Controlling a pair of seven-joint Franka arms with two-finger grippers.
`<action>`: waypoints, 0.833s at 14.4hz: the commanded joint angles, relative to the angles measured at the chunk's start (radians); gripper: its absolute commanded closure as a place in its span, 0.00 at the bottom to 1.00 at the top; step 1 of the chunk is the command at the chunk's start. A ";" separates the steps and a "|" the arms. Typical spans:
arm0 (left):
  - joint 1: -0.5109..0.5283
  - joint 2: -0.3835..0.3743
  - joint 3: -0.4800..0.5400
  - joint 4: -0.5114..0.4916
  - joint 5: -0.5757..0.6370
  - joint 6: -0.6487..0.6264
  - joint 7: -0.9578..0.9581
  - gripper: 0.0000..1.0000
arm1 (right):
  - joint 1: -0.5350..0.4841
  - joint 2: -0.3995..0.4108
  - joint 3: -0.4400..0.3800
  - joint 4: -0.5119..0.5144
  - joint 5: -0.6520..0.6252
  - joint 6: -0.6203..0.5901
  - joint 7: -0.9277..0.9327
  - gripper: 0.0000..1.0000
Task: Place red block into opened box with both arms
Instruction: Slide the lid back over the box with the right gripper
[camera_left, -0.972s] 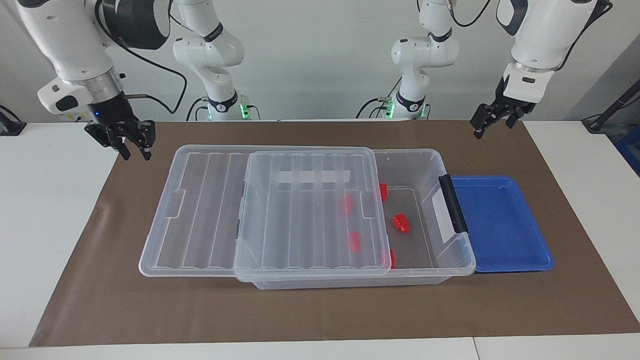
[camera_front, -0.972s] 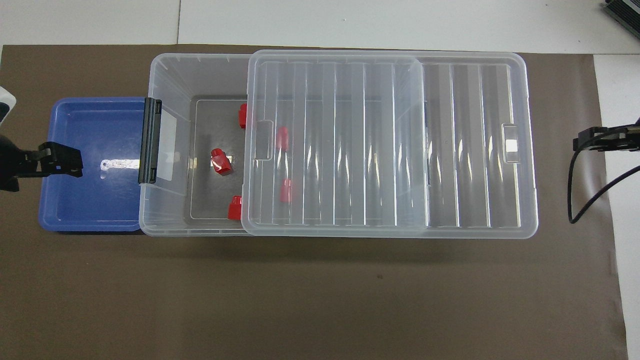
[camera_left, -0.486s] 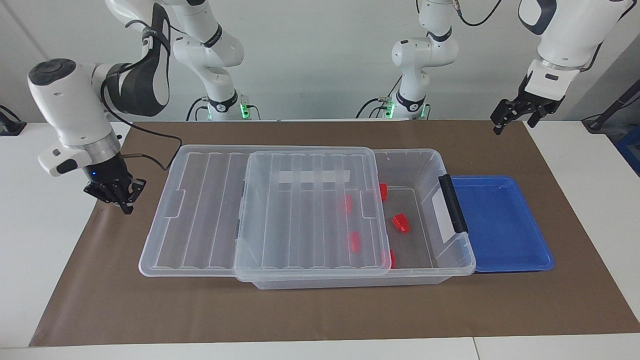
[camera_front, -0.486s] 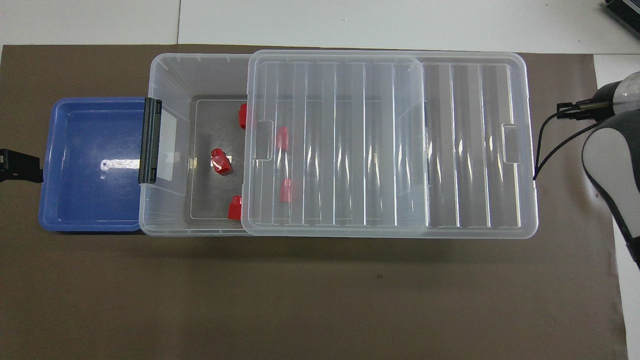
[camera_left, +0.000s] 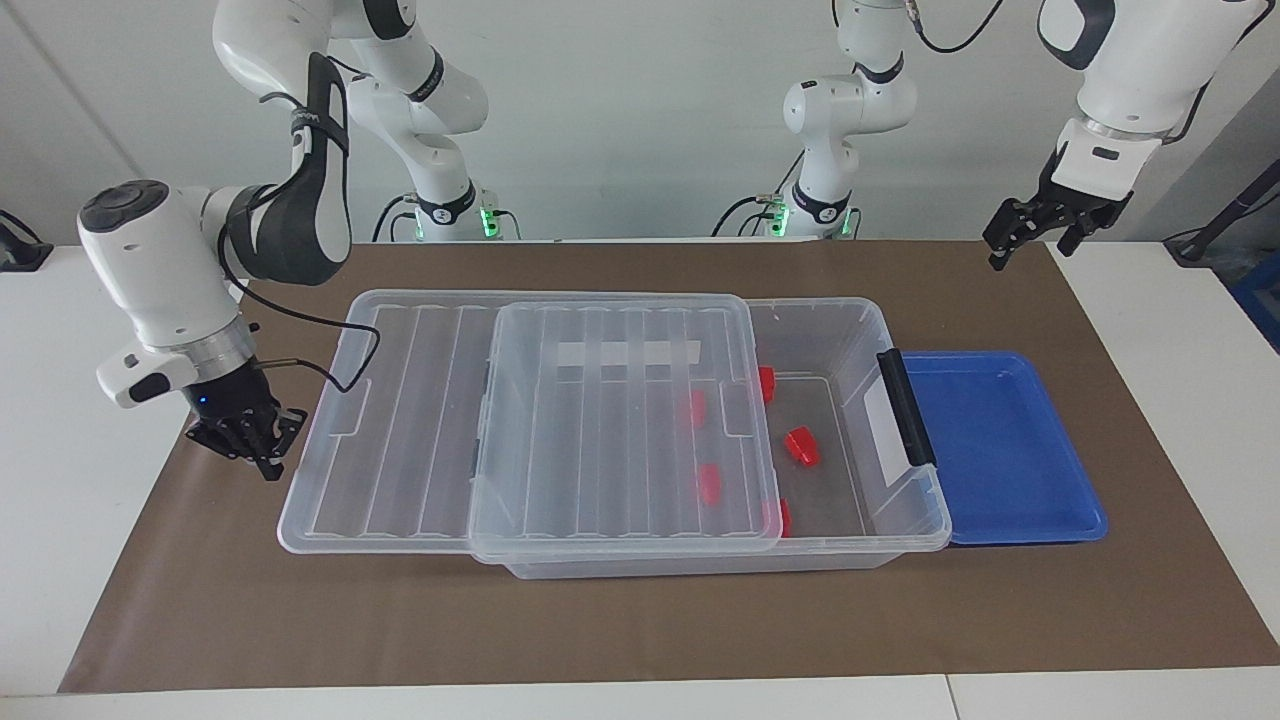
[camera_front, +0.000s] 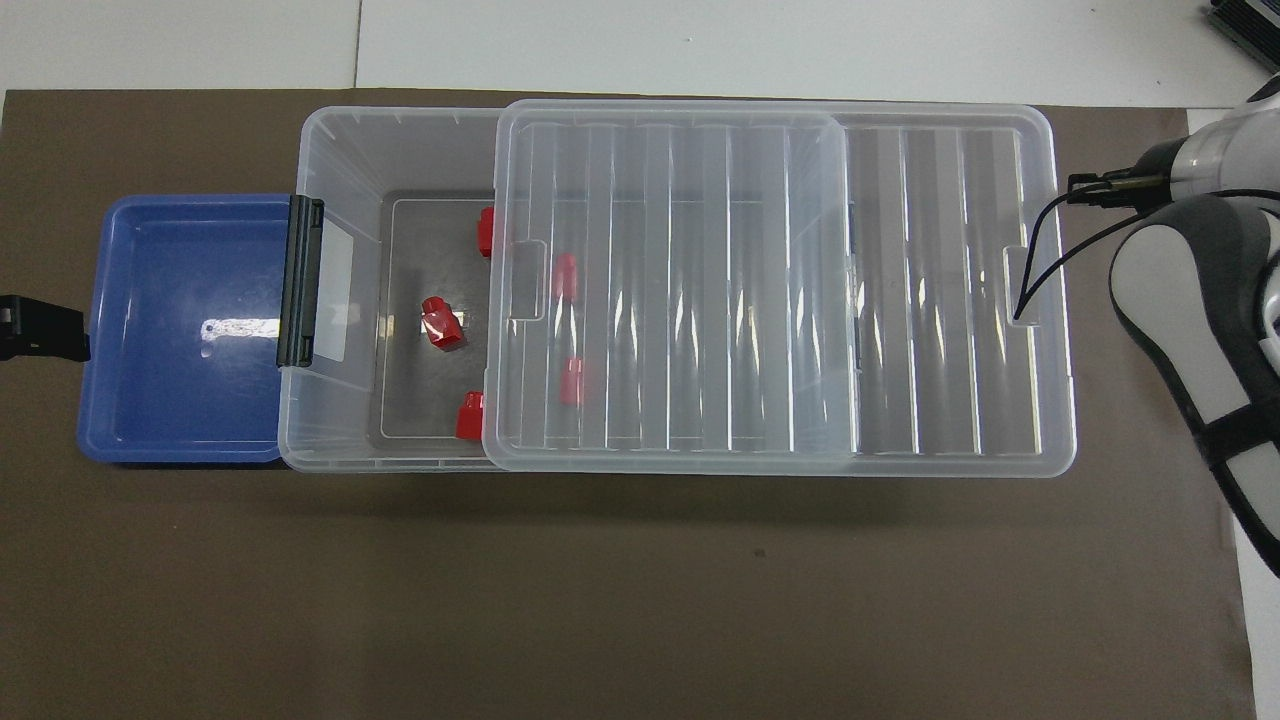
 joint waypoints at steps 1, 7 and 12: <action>-0.007 -0.014 0.001 -0.035 -0.001 0.048 0.000 0.00 | 0.019 0.026 0.003 0.019 0.027 0.034 -0.003 1.00; -0.034 0.004 0.003 0.001 -0.005 0.013 0.003 0.00 | 0.076 0.028 0.005 0.016 0.029 0.034 0.018 1.00; -0.030 0.045 0.004 0.089 -0.018 -0.061 0.006 0.00 | 0.133 0.028 0.008 0.007 0.057 0.034 0.068 1.00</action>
